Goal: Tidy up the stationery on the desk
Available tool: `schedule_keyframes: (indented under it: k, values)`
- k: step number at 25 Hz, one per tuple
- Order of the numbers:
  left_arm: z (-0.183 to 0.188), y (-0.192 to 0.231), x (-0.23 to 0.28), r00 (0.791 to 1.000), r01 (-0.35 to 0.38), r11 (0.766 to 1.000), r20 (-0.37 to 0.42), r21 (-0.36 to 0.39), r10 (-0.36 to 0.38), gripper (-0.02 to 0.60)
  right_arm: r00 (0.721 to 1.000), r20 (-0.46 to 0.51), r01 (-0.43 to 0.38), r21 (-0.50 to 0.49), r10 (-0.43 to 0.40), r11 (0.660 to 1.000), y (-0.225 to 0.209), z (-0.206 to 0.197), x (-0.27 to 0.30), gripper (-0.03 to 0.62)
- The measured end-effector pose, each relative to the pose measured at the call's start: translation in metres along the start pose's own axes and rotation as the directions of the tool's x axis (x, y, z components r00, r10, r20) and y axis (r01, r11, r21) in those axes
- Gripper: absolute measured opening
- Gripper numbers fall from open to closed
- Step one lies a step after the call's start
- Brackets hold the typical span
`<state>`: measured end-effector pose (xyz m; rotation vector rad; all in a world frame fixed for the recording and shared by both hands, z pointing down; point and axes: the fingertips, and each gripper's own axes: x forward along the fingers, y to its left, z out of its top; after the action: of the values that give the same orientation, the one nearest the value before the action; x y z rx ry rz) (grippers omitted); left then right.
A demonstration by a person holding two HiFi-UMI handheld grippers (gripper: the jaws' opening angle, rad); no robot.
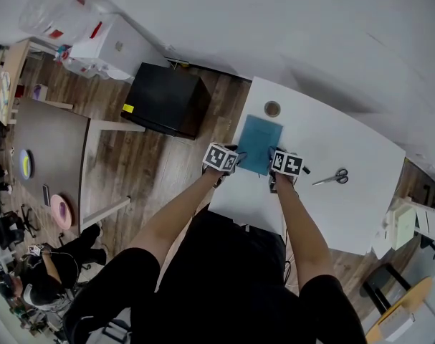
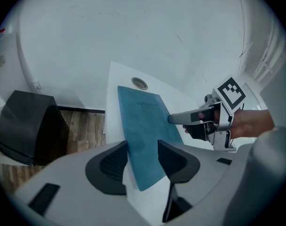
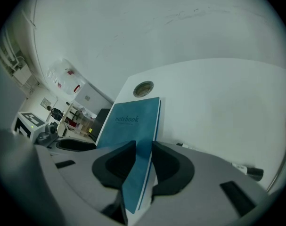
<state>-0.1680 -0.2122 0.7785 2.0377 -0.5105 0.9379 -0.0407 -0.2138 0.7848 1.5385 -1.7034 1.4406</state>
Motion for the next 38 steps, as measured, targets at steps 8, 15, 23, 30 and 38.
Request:
schedule_keyframes:
  k: [8, 15, 23, 30, 38]
  values:
    - [0.012, 0.005, 0.005, 1.000, -0.010, 1.000, 0.014, -0.006, 0.010, 0.206, 1.000, 0.015, -0.006, 0.000, 0.006, 1.000, -0.001, 0.002, 0.003, 0.117]
    - [0.011, 0.007, 0.003, 0.999, -0.011, 1.000, 0.037, -0.010, 0.011, 0.206, 0.998, 0.054, -0.029, -0.011, 0.030, 1.000, -0.001, 0.003, -0.007, 0.118]
    - [-0.012, -0.001, 0.000, 0.996, -0.010, 1.000, 0.087, -0.015, 0.012, 0.206, 0.994, 0.109, 0.031, -0.224, -0.006, 0.974, -0.040, 0.001, -0.063, 0.118]
    - [-0.020, -0.035, 0.011, 0.998, -0.003, 0.997, 0.069, 0.078, -0.003, 0.206, 0.993, 0.113, 0.059, -0.175, -0.039, 0.983, -0.076, -0.021, -0.082, 0.118]
    - [-0.032, -0.085, 0.029, 1.000, 0.011, 0.990, 0.016, 0.142, -0.013, 0.206, 0.994, 0.106, 0.027, -0.078, -0.019, 0.997, -0.105, -0.052, -0.093, 0.117]
